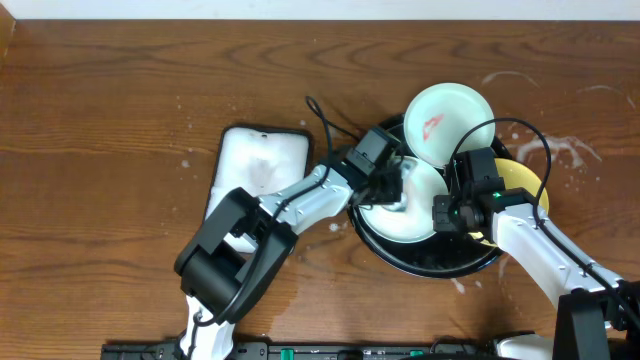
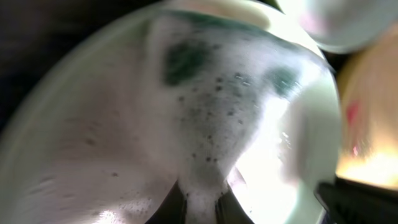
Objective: Clean dirty plates on tray and stack at the side
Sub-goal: 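Scrub the pale green plate with the sponge while right gripper holds plates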
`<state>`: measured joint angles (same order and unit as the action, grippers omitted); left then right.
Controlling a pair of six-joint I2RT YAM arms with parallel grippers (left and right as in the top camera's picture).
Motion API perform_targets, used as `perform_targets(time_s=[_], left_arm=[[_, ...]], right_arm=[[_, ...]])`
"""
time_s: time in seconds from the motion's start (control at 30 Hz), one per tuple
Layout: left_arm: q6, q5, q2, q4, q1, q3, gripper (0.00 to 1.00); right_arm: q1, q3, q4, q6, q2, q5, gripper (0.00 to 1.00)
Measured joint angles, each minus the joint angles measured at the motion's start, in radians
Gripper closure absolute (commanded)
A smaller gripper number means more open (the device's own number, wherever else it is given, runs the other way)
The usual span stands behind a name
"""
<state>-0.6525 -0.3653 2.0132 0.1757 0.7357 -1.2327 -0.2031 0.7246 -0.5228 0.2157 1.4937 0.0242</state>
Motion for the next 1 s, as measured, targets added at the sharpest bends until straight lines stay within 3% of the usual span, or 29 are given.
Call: perform_targets(time_s=[0.17,0.5,0.77,1.0], left_arm=[[-0.007,-0.02,0.001,0.026,0.021,-0.001,0.93],[-0.01,-0.045,0.0,0.116,0.021,-0.021,0.92],[-0.008,-0.027,-0.005,0.12,0.021,-0.021,0.93],[-0.006,-0.018,-0.005,0.018,0.031,-0.003,0.92]], right_arm=[[0.001,0.0,0.005,0.005,0.0,-0.035,0.99],[0.001,0.001,0.045,0.195,0.042,-0.042,0.99],[0.008,0.042,0.075,0.204,0.115,-0.016,0.99],[0.019,0.045,0.093,0.173,0.123,0.02,0.99]])
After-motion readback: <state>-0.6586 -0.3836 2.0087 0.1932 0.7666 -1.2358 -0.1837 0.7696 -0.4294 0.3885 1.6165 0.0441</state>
